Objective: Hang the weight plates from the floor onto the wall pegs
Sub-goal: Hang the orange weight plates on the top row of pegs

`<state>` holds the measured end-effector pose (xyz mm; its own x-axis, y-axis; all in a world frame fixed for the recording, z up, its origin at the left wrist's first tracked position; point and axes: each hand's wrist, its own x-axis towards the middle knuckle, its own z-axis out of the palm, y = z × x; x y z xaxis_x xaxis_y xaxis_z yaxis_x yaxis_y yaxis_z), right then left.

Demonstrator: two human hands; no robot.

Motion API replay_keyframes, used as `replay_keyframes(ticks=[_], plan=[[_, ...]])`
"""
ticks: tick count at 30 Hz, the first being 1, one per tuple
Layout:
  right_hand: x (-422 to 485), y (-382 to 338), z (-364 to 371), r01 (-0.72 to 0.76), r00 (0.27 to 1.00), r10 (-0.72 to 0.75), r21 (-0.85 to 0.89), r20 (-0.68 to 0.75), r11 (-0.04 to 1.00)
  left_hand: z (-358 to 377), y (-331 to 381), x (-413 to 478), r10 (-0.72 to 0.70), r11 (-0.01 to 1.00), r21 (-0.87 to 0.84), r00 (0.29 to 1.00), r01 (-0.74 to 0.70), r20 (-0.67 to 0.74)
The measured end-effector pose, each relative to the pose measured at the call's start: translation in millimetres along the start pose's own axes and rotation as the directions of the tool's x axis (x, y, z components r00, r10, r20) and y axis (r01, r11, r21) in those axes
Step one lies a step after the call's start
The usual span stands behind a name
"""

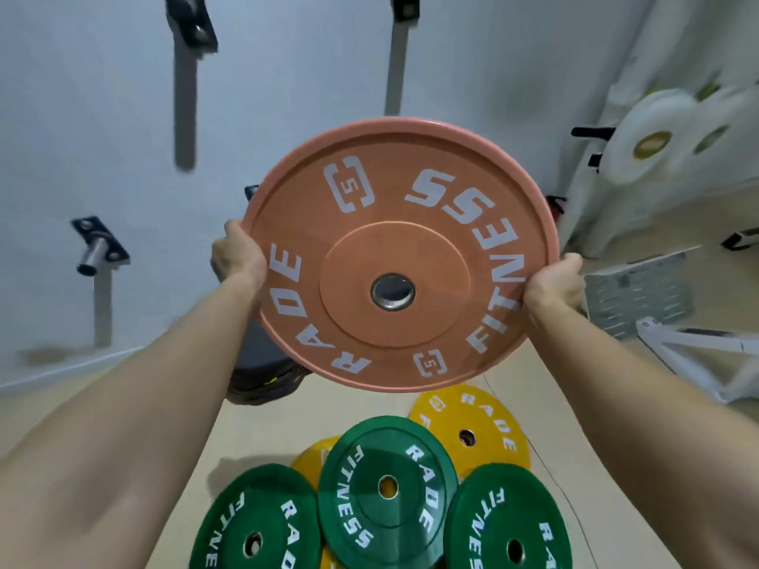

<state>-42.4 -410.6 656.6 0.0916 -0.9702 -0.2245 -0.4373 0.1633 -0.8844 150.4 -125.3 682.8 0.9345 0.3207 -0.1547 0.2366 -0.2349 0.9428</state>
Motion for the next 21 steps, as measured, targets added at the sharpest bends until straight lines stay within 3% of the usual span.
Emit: replay_keyframes(ticks=[4, 10, 17, 21], plan=[[-12, -130, -60, 0.01, 1.0, -0.013, 0.144, 0.015, 0.989, -37, 135, -38, 0.069, 0.996, -0.053, 0.997, -0.07, -0.022], [-32, -263, -93, 0.006, 0.997, -0.029, 0.343, 0.064, 0.939, -71, 270, -52, 0.154, 0.972, -0.163, 0.982, -0.172, -0.113], [-28, -374, -58, 0.058, 0.986, -0.129, 0.505, 0.107, 0.861, -81, 369, -10, 0.215, 0.918, -0.297, 0.959, -0.264, -0.187], [-10, -450, -15, 0.034, 0.988, -0.116, 0.586, 0.103, 0.81, -59, 433, 42, 0.21, 0.891, -0.367, 0.958, -0.269, -0.194]])
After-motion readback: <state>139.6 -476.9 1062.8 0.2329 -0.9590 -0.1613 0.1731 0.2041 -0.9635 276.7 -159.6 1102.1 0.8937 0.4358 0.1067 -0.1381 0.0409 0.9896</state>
